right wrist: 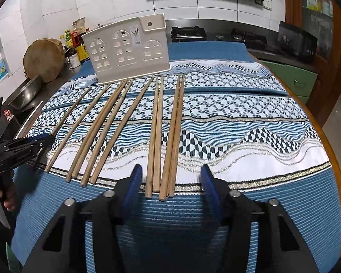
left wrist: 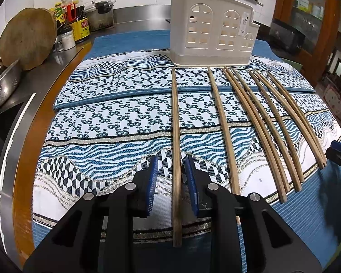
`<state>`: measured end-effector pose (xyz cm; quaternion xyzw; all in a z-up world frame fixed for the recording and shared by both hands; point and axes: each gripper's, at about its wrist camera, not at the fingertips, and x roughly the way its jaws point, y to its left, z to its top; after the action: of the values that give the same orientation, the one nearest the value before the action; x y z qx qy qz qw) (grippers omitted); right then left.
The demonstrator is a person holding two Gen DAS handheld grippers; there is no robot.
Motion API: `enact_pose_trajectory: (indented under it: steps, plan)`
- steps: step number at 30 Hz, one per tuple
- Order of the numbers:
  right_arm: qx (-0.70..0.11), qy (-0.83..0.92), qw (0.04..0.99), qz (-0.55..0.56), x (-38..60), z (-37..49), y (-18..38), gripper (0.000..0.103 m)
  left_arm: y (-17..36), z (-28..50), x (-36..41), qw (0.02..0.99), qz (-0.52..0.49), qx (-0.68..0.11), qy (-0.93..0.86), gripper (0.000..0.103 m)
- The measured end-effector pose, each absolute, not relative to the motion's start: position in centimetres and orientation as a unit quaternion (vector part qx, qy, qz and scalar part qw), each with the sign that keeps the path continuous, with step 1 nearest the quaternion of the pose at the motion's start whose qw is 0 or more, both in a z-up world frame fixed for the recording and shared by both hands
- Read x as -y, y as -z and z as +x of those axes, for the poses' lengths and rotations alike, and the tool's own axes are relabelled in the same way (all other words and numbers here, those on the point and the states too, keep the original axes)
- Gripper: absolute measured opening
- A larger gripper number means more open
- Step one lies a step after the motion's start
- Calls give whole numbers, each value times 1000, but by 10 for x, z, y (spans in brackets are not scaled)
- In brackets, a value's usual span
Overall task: Organize utensils
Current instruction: 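Lower the right tool onto a wooden chopstick while the left tool lowers onto another, then close the right tool on its chopstick while the left tool closes on another and lifts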
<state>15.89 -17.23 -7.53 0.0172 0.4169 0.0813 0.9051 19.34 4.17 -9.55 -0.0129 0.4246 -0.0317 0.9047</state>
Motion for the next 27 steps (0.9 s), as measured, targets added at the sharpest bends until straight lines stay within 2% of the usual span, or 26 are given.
enact_pose_trajectory:
  steps: [2, 18, 20, 27]
  plan:
    - [-416, -79, 906, 17, 173, 158, 75, 42, 96, 193, -42, 905, -13, -424, 32, 25]
    - [-428, -59, 902, 10, 174, 164, 85, 27, 96, 193, -44, 905, -22, -423, 33, 25]
    - [-429, -57, 902, 10, 174, 165, 85, 21, 96, 193, -45, 905, -24, -423, 34, 25]
    - [-429, -57, 902, 5, 173, 165, 86, 20, 96, 194, -45, 905, -24, -423, 34, 25]
